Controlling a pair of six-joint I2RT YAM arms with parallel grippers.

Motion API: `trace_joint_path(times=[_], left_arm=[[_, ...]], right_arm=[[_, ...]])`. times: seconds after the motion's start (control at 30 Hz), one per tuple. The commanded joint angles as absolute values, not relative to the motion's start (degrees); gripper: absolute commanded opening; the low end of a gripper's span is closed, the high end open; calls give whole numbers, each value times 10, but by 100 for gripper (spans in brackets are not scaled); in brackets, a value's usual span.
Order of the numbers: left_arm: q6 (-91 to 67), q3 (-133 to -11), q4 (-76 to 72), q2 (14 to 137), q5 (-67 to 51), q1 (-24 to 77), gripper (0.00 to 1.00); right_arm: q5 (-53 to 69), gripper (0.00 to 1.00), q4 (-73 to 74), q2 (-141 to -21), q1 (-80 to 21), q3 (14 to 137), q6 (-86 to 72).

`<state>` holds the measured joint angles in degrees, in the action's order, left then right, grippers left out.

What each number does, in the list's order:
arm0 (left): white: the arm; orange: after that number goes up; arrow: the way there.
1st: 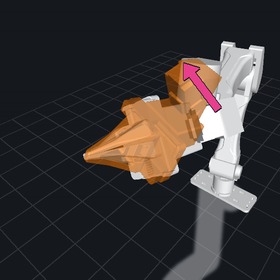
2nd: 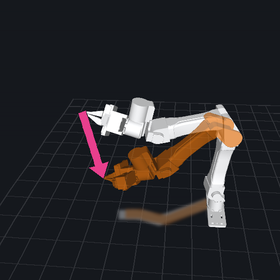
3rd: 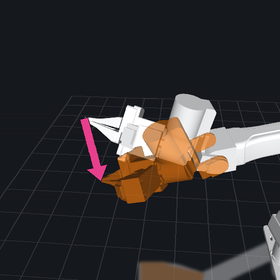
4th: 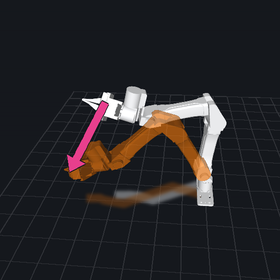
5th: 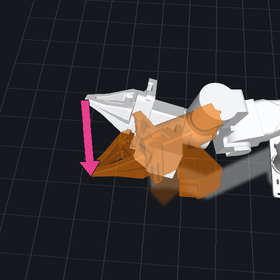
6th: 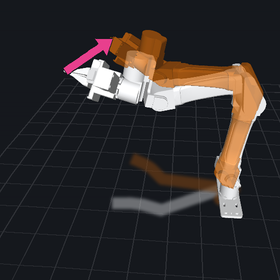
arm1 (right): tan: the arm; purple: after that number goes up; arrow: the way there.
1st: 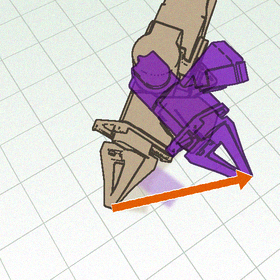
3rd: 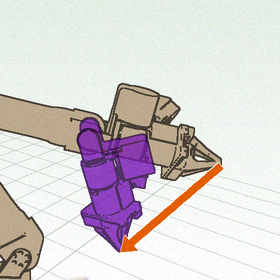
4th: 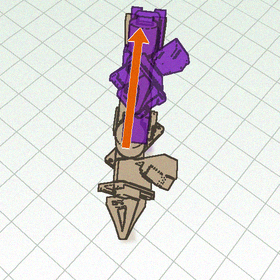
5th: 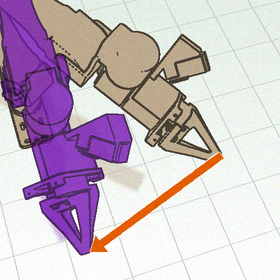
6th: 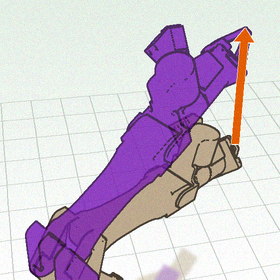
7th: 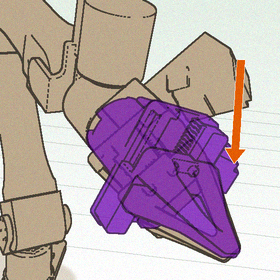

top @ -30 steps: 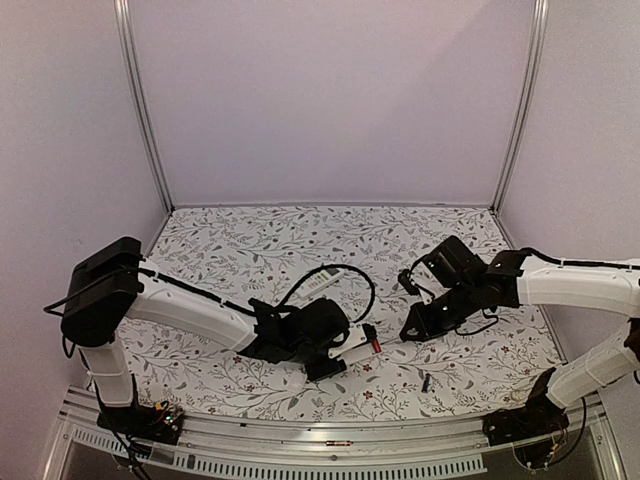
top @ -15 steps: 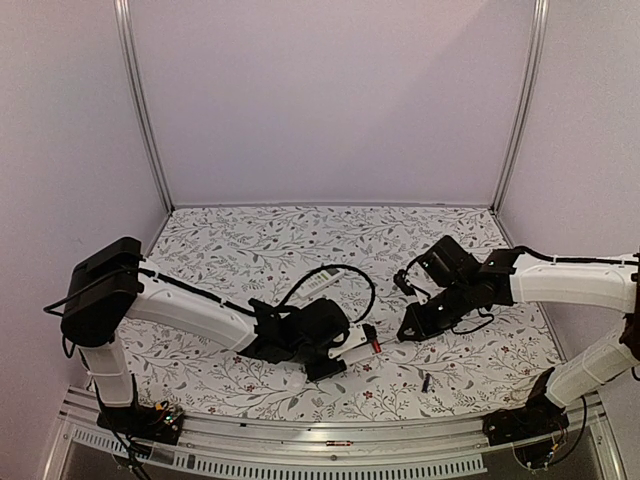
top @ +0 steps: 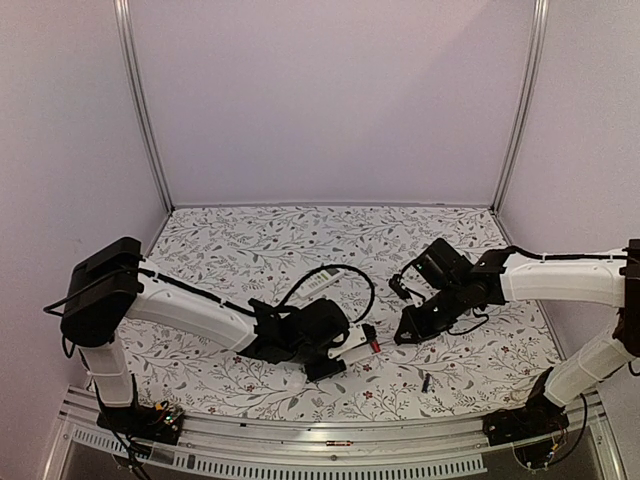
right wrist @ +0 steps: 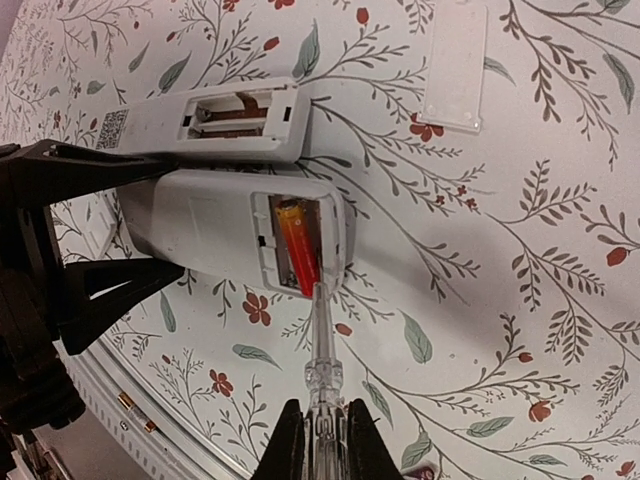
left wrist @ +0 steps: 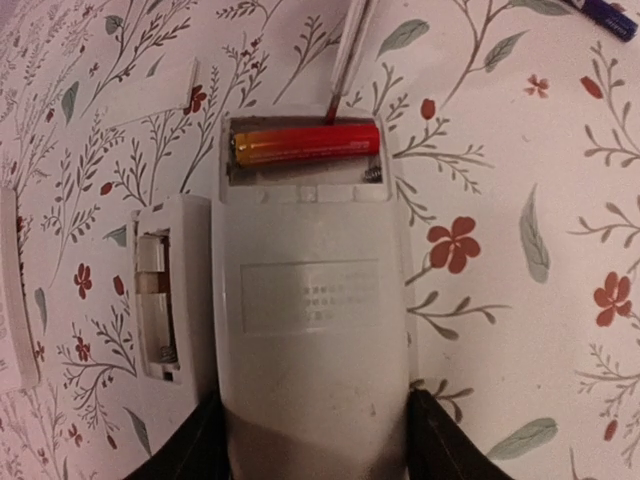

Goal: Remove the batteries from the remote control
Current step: Remove the battery from the remote control without the battery cover.

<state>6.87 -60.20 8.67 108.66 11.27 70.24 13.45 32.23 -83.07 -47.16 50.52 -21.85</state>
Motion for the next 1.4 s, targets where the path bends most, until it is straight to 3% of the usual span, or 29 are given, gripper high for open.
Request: trace_joint_path(times=[0.0,0.43,0.67,1.37], left_arm=[[87,-558,212,1138,102,710,41],[88,-557,213,1140,105,710,40],[88,-556,212,1139,108,709,40],[89,-556,213,1145,122,710,42]], right_arm=[[179,0,340,-869,-471,506,-218],[482,0,250,-834,-403,449,-238],[571,0,181,-834,-400,427,-269],[436,0,174,-672,-343,413,-301]])
